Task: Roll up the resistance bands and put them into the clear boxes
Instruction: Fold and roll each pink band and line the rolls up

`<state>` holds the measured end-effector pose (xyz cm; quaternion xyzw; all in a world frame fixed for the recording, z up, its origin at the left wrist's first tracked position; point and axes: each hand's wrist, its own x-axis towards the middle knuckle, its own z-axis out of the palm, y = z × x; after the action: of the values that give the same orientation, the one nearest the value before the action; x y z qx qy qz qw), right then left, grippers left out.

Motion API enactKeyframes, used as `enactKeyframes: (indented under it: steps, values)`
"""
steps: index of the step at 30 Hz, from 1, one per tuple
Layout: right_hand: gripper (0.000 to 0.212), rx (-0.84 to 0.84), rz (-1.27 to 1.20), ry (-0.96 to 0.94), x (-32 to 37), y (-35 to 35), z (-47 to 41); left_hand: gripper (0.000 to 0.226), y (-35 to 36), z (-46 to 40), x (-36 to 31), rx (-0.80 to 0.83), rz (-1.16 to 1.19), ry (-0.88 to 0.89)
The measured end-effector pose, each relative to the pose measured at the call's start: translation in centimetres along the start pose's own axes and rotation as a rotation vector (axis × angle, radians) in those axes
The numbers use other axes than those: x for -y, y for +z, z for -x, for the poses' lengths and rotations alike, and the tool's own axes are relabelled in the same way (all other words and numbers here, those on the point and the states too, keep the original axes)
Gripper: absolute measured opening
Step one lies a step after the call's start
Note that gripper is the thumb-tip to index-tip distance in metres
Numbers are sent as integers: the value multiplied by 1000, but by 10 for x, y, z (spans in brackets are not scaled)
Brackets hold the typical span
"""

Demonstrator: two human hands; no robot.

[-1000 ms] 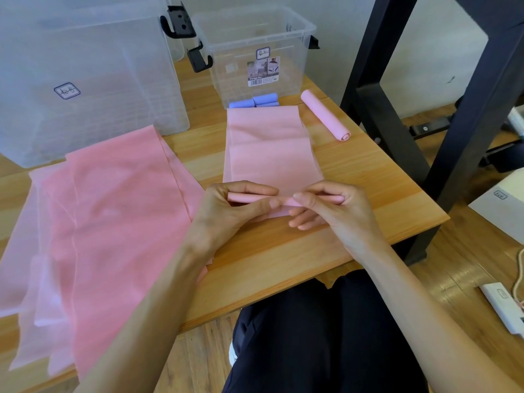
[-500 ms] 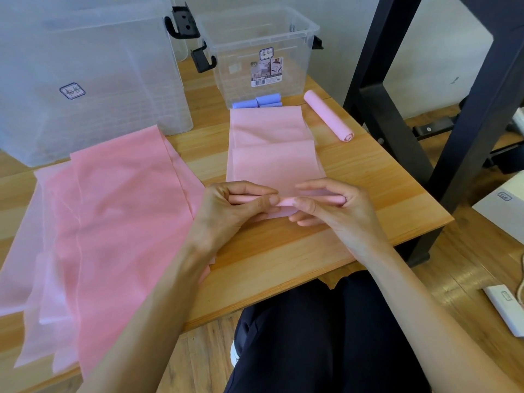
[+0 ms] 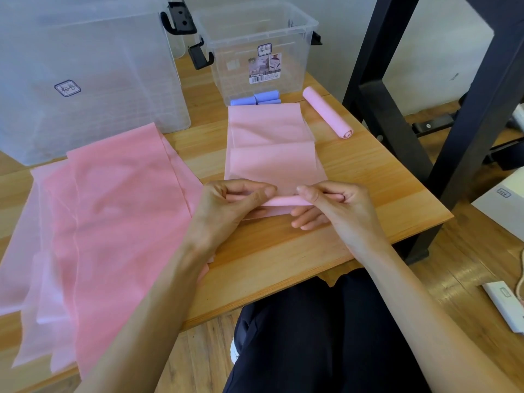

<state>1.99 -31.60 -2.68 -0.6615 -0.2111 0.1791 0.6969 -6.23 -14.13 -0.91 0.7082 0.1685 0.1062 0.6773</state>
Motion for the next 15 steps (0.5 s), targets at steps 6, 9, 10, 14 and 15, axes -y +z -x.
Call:
enactKeyframes:
  steps: [6, 9, 10, 14, 15]
  values:
    - [13, 47, 23, -16, 1, 0, 1, 12, -1, 0, 1, 1, -8, 7]
    - [14, 16, 25, 5, 0, -1, 0, 9, -1, 1, 1, 24, -48, 23]
    - [15, 29, 22, 5, 1, 0, 0, 7, -1, 1, 1, 18, -23, 13]
    - [15, 58, 25, -29, 1, 0, 1, 7, -1, 0, 2, 11, 49, -25]
    - [12, 42, 23, -26, 1, -1, 2, 8, -1, 0, 2, 12, 15, -10]
